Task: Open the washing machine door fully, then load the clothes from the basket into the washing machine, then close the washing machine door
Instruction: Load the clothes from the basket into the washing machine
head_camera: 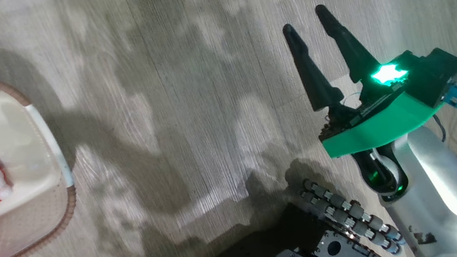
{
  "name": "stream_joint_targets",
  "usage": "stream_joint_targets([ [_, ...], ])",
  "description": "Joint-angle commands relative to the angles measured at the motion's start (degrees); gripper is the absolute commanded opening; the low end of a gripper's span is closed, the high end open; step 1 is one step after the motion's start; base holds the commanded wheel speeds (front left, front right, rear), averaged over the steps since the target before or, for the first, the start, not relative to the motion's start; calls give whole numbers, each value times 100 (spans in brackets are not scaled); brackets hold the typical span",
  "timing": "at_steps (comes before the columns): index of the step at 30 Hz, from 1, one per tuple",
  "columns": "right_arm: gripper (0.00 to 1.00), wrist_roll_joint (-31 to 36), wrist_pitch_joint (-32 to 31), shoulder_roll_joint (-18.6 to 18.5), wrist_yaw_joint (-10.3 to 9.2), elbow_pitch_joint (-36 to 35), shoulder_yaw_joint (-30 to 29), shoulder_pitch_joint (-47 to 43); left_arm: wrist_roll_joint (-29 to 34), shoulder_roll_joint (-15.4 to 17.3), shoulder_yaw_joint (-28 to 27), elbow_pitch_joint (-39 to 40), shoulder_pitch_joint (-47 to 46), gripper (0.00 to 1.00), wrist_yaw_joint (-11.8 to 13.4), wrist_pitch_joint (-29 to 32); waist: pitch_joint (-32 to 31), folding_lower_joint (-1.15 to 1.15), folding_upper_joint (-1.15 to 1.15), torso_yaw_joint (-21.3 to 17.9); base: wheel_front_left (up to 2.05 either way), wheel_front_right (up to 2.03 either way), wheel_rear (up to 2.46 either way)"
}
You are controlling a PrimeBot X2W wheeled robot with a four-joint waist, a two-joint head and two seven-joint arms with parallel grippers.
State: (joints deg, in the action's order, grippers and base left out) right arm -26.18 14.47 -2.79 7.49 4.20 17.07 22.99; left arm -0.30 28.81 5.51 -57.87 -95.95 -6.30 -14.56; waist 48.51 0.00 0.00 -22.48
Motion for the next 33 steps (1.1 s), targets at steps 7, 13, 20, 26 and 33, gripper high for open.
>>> stream_joint_targets([
  [7, 100, 306, 52, -9, 0, -24, -212, -305, -407, -93, -111, 558, 827, 100, -26, -42, -605, 0, 0, 366, 0, 0, 0],
  [13, 100, 555, 52, -9, 0, -1, -426, -371, -576, -356, -193, 1021, 1778, 100, 18, -43, -1079, 0, 0, 652, 0, 0, 0],
  [20, 100, 876, 52, -9, 0, 69, -675, -570, -726, -750, -336, 1632, 2947, 100, 85, -43, -1666, 0, 0, 975, 0, 0, 0],
  [26, 100, 1131, 52, -9, 0, 38, -961, -817, -743, -1159, -476, 2531, 4280, 100, 137, -43, -2131, 0, 0, 1267, 0, 0, 0],
  [33, 100, 1303, 52, -9, 0, -4, -1100, -1064, -624, -1578, -654, 3598, 5748, 100, 295, -43, -2382, 0, 0, 1473, 0, 0, 0],
])
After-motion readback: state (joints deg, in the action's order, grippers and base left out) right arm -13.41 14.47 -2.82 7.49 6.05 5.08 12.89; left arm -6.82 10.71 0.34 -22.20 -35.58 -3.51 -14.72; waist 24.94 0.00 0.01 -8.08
